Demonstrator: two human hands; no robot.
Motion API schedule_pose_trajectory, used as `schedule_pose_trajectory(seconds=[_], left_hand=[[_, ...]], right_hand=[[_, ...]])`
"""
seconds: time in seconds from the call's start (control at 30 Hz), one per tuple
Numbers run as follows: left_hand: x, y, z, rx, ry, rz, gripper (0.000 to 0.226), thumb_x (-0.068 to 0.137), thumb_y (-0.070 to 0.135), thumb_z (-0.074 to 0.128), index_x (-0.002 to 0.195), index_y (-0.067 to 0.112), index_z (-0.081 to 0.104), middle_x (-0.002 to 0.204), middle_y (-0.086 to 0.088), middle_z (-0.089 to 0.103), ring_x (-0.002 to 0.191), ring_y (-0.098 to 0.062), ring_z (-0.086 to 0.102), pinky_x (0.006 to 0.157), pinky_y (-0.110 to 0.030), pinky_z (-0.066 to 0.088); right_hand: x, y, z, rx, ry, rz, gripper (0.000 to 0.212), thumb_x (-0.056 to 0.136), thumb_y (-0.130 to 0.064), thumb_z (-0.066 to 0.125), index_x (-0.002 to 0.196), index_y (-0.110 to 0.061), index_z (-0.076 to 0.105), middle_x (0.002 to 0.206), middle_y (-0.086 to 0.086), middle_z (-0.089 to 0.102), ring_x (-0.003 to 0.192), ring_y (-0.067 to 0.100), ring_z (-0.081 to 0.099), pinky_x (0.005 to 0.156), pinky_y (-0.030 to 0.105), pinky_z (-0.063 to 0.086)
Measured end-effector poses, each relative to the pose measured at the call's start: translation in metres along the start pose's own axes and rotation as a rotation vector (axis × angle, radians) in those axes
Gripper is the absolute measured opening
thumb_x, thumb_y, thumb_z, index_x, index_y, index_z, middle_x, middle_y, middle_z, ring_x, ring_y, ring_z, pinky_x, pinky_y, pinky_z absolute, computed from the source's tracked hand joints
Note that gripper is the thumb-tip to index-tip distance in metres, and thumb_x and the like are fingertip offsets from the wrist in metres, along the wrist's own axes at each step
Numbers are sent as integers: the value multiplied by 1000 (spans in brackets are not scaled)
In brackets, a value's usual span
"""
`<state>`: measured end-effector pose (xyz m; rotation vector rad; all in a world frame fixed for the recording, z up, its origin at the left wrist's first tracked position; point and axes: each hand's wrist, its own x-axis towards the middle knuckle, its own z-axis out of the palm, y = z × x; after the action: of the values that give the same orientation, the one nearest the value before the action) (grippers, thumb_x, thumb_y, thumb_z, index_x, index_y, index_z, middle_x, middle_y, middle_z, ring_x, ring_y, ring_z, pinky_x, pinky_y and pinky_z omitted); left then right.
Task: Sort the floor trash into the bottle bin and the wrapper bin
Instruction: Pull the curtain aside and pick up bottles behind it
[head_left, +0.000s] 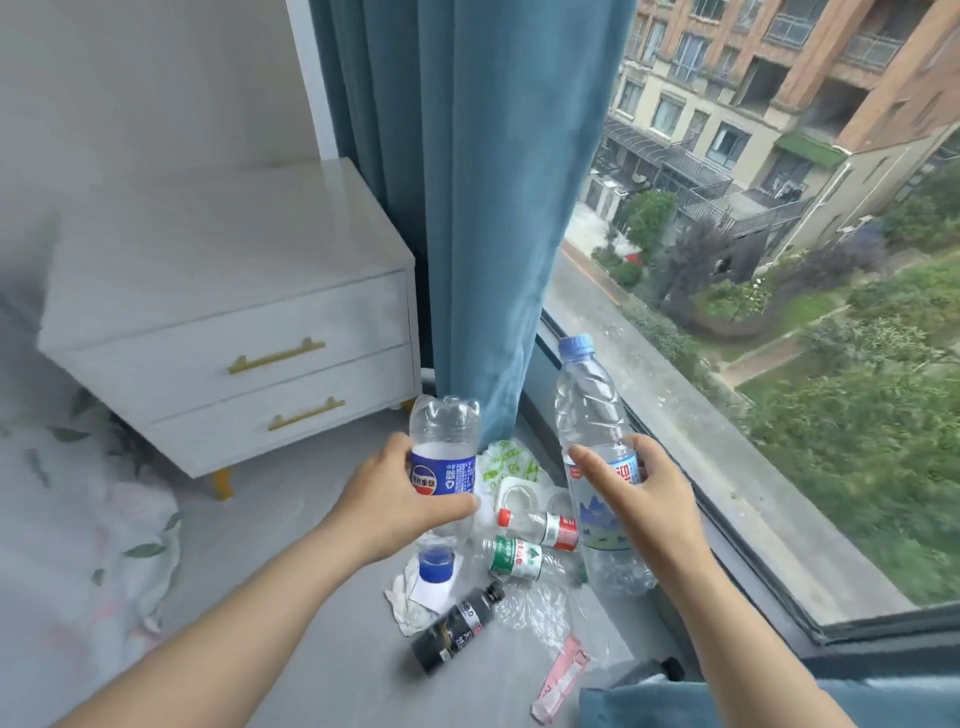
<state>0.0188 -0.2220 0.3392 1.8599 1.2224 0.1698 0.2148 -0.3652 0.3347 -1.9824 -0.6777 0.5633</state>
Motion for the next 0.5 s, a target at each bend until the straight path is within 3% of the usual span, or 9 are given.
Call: schedule_pose_trajectory(seconds=[0.13, 0.3, 0.4, 0.5], left_hand=[[-41, 86, -72, -64, 13, -6, 53, 57, 45, 86, 89, 27, 47, 89, 7, 63, 76, -7, 60, 58, -21, 41], [-107, 200, -153, -108, -25, 39, 58, 59, 40, 87, 100, 22, 50, 93, 7, 65, 80, -7, 62, 59, -20, 42], [-149, 271, -197, -159, -40, 102, 59, 61, 39, 86, 105, 22, 50, 96, 8, 64, 84, -7, 61, 63, -21, 45], [-190, 328, -233, -204, -73, 155, 65, 61, 39, 87, 112, 22, 50, 101, 6, 64, 89, -10, 62, 73, -27, 51]], right_hand=[[-25, -100, -52, 39, 29, 4, 31, 74, -53, 75, 85, -28, 62, 68, -7, 69, 61, 5, 63, 62, 29, 49], [-74, -220, -139, 73, 100, 48, 60, 59, -70, 70, 99, -26, 63, 78, -1, 72, 71, 19, 70, 72, 43, 58], [-104, -302, -201, 82, 180, 23, 63, 57, -71, 68, 101, -26, 63, 81, -1, 72, 73, 17, 69, 69, 36, 56], [-141, -376, -251, 95, 239, -14, 34, 74, -47, 78, 97, -26, 65, 84, -5, 72, 66, 2, 65, 58, 15, 50]])
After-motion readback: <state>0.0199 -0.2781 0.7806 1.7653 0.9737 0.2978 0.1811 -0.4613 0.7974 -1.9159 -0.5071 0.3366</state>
